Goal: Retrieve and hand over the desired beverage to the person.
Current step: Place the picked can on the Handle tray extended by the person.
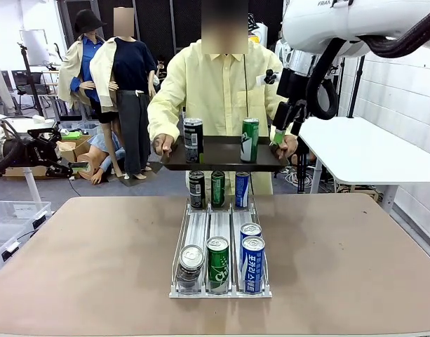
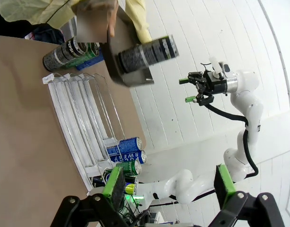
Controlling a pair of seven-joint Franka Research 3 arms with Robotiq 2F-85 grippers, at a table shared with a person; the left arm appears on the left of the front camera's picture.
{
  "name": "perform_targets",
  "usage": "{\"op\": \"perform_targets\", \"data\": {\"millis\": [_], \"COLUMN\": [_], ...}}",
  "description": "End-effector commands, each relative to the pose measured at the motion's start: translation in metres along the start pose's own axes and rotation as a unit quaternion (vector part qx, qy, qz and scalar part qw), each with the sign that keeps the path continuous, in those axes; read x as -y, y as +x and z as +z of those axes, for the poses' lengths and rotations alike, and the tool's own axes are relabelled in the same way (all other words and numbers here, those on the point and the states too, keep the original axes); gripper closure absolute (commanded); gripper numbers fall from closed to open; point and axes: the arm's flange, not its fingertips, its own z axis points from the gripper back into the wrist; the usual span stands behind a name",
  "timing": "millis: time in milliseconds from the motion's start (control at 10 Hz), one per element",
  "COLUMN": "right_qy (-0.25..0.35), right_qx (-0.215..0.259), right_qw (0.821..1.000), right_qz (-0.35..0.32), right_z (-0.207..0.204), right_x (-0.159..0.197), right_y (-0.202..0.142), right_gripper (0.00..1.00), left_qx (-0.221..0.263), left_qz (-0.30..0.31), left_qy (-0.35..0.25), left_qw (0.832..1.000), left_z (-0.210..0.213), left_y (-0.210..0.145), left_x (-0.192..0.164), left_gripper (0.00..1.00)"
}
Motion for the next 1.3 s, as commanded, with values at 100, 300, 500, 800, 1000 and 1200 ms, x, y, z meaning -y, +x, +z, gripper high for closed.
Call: {"op": "perform_targets", "data": {"millis": [100, 300, 500, 800, 1000, 1200], "right_qy": [0.095, 0.149, 0.19, 0.263, 0.321, 0.348], "right_qx": [0.064, 0.121, 0.178, 0.253, 0.289, 0.314], "right_qw": [0.988, 0.969, 0.936, 0.877, 0.838, 0.81], "right_qz": [-0.101, -0.157, -0.237, -0.311, -0.334, -0.354], "right_z": [0.027, 0.028, 0.024, 0.001, -0.016, -0.031], "right_x": [0.036, 0.06, 0.08, 0.107, 0.111, 0.111], "right_y": [-0.045, -0.083, -0.118, -0.175, -0.201, -0.22], "right_gripper": [0.0, 0.0, 0.0, 0.0, 0.0, 0.0], "left_qx": [0.002, 0.002, 0.002, 0.002, 0.002, 0.002], "left_qz": [-0.002, -0.002, -0.002, -0.002, -0.002, -0.002], "left_qy": [0.005, 0.005, 0.005, 0.005, 0.005, 0.005], "left_qw": [1.0, 1.0, 1.0, 1.0, 1.0, 1.0], "left_z": [0.0, 0.0, 0.0, 0.0, 0.0, 0.0], "left_y": [-0.001, -0.001, -0.001, -0.001, -0.001, -0.001], "left_x": [0.002, 0.002, 0.002, 0.002, 0.002, 0.002], "left_gripper": [0.0, 0.0, 0.0, 0.0, 0.0, 0.0]}}
